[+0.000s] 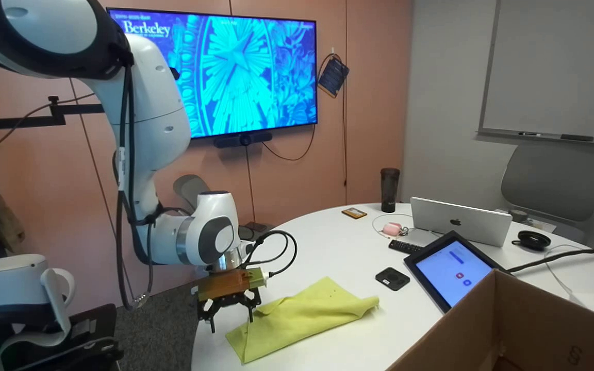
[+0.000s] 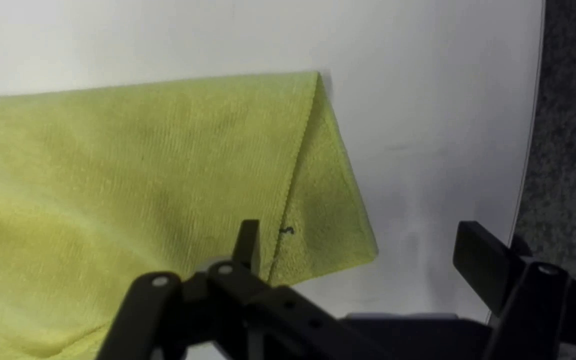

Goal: Pick up the marker, put it on the towel , fold the towel together with the marker and put it in the box

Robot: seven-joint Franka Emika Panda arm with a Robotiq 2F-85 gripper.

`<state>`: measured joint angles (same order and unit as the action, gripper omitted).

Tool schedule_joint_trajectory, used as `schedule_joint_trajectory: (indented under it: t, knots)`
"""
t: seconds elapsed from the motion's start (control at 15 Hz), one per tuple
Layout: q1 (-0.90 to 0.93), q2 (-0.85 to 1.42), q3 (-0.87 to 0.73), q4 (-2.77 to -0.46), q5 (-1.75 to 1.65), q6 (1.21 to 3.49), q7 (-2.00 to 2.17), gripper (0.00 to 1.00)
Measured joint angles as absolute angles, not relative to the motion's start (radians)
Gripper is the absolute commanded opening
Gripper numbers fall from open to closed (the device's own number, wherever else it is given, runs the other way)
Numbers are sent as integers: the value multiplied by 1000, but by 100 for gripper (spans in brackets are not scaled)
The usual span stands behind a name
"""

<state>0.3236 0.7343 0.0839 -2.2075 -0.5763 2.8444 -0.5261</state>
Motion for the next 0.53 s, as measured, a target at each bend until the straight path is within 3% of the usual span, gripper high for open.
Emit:
schedule_joint_trajectory:
  t: [0.53]
  knots:
    - [320,771,41,-2195,-776,2860,-528,100]
